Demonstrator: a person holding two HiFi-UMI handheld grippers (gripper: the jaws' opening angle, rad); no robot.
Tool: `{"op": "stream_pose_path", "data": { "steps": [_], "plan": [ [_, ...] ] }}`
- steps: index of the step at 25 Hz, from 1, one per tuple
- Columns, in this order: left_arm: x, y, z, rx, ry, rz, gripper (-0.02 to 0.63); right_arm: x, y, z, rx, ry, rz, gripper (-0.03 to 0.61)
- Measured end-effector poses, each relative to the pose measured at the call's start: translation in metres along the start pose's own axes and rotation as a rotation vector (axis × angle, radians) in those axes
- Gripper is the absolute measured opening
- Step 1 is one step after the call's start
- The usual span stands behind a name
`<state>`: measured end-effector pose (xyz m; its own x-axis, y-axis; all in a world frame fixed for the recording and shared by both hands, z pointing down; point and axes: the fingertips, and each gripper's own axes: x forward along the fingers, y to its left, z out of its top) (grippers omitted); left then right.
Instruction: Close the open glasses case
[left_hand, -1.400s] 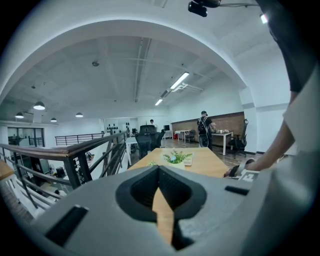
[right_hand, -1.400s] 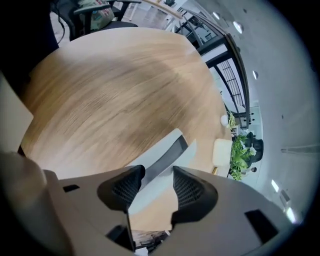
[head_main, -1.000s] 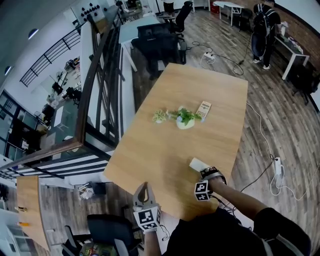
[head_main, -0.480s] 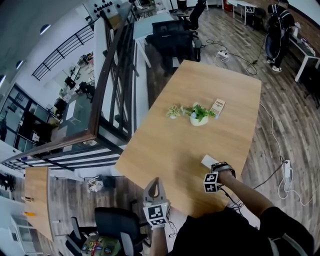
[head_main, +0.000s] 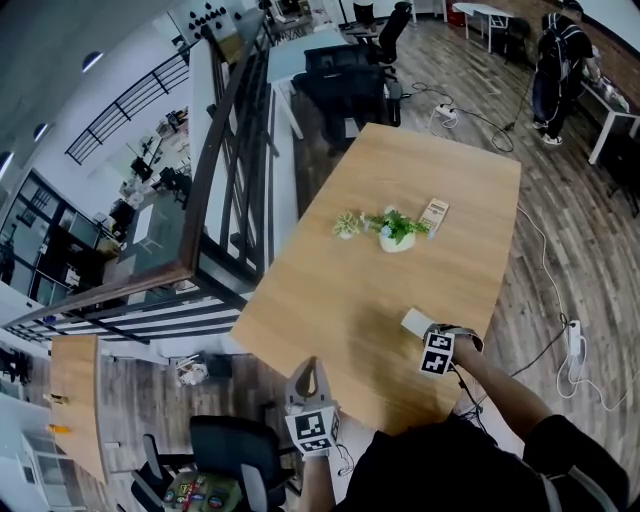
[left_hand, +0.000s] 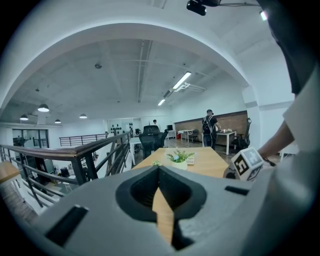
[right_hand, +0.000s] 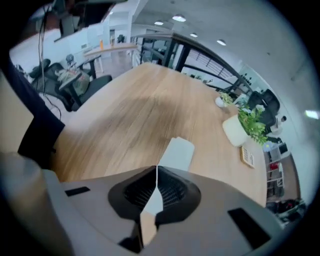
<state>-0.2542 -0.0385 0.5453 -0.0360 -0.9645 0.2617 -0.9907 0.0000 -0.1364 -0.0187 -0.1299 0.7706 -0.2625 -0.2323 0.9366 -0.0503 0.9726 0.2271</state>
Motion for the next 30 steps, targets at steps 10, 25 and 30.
{"op": "stream_pose_path", "data": {
  "steps": [10, 25, 30],
  "plan": [
    [0.001, -0.007, 0.005, 0.004, -0.010, -0.027, 0.000, -0.139, -0.044, 0.049, 0.589, -0.846, -0.181, 0.014],
    [0.000, 0.000, 0.015, 0.015, -0.044, -0.009, 0.000, -0.240, -0.076, -0.004, 0.722, -1.015, -0.582, 0.014],
    [-0.002, -0.003, 0.015, 0.024, -0.041, -0.014, 0.000, -0.250, -0.076, -0.005, 0.722, -1.011, -0.609, 0.014]
  ]
}}
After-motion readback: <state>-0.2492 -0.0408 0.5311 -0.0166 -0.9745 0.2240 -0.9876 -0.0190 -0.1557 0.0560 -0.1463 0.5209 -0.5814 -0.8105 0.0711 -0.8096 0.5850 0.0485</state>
